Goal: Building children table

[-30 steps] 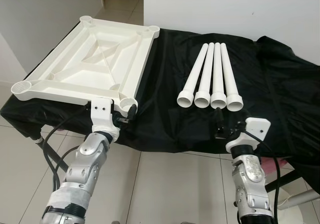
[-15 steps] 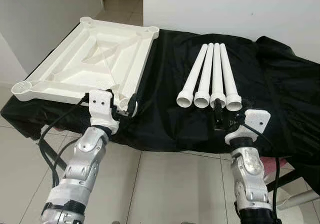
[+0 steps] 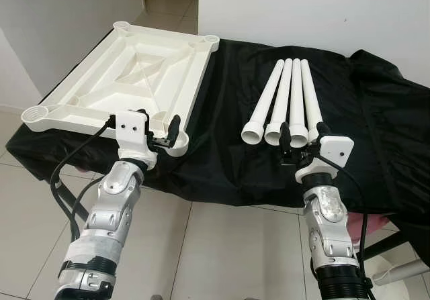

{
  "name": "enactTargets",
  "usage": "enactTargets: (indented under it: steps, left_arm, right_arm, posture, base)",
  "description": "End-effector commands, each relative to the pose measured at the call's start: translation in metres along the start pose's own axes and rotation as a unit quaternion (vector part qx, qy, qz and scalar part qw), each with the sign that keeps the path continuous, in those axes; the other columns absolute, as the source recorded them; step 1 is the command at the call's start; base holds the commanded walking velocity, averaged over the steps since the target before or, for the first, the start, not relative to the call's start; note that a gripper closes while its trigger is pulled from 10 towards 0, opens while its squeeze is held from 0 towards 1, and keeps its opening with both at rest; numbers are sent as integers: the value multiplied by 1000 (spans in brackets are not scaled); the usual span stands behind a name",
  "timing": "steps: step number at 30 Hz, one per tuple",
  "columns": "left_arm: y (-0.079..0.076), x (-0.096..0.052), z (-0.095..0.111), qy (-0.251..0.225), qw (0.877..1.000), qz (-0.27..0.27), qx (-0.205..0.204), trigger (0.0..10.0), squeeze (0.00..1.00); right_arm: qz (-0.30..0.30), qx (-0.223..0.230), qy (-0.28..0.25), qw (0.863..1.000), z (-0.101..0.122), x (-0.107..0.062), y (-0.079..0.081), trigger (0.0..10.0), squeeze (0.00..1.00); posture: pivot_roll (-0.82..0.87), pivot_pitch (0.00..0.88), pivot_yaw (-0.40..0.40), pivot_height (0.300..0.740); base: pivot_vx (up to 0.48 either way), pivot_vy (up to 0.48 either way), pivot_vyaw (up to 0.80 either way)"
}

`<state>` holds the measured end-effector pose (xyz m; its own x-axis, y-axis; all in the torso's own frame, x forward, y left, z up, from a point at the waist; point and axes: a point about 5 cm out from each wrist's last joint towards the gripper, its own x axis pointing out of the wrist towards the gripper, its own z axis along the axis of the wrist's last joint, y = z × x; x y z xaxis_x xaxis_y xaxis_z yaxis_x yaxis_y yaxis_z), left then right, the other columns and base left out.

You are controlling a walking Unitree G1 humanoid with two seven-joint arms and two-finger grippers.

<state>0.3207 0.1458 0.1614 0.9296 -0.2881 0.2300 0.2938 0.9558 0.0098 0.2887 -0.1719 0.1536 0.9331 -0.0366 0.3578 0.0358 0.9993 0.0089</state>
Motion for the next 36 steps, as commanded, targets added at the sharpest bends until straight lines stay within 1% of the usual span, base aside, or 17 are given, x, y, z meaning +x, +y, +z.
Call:
enactTargets:
  steps: [1,5,11,15,28,36]
  left_arm:
    - [1,2,1,-3,1000,27,2,10000,0]
    - [0,3,1,-6,999,34,-6,10000,0]
    - [1,3,4,-12,999,35,-7,10000,0]
    - [8,5,6,-18,999,48,-5,10000,0]
    - [13,5,10,-29,998,64,-6,10000,0]
    - [14,2,11,-32,997,68,-6,10000,0]
  right_arm:
    - [-9,-7,3,1000,-1,1,-3,10000,0]
    - [-15,-16,3,1000,-2,2,-6,10000,0]
    - [-10,-22,2,1000,-2,3,-6,10000,0]
    - [-8,-23,3,1000,-2,6,-5,10000,0]
    - [2,-31,-1,1000,-1,13,-4,10000,0]
    - [6,-34,-2,999,-1,14,-4,10000,0]
  posture:
    - [13,0,-33,740]
    - [12,0,-34,740]
    - [14,0,-36,740]
    - [17,0,-45,740]
    - [25,0,-64,740]
    - [32,0,-74,740]
  base:
    - [0,0,0]
    - [0,0,0]
    - [0,0,0]
    - [256,0,0]
    - [300,0,0]
    - [328,0,0]
